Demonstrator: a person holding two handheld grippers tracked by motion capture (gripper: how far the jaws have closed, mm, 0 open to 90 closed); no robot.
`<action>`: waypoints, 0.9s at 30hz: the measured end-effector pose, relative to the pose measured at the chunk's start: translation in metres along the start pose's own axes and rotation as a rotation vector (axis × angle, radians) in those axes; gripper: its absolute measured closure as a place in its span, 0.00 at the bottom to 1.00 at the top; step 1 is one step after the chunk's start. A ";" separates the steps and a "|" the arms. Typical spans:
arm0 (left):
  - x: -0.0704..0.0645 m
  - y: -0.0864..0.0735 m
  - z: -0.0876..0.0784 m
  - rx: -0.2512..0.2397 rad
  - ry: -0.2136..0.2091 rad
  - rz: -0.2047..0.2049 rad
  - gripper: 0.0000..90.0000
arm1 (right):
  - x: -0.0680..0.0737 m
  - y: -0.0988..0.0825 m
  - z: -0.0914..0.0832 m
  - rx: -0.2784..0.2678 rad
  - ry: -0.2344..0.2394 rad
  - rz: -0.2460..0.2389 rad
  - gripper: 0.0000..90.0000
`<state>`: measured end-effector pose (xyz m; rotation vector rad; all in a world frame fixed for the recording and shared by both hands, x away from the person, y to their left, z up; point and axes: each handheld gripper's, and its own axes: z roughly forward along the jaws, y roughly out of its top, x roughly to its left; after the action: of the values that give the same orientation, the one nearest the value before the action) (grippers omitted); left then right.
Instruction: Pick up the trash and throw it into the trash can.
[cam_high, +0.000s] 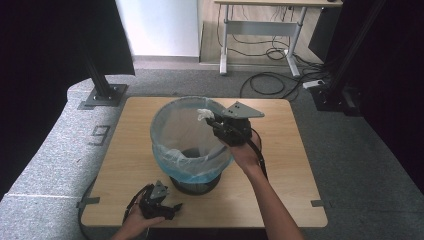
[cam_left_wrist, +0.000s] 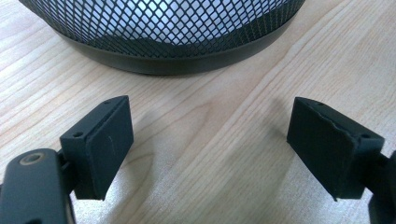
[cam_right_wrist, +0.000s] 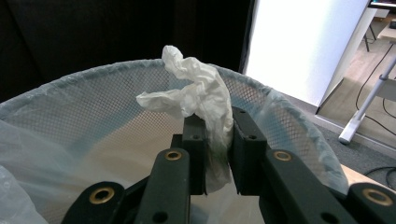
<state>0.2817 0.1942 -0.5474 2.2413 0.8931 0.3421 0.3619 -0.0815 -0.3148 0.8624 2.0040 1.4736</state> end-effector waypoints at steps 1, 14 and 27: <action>0.000 0.000 0.000 0.000 0.000 0.000 0.16 | 0.001 0.000 0.001 0.000 0.002 -0.001 0.86; 0.000 0.000 0.000 0.000 0.000 0.000 0.16 | 0.005 0.004 0.004 0.012 0.018 -0.031 0.64; 0.000 0.000 0.000 0.000 0.000 0.000 0.16 | 0.004 0.001 -0.007 0.025 0.000 -0.019 0.31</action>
<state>0.2816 0.1942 -0.5474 2.2415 0.8932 0.3421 0.3548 -0.0826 -0.3122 0.8520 2.0293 1.4409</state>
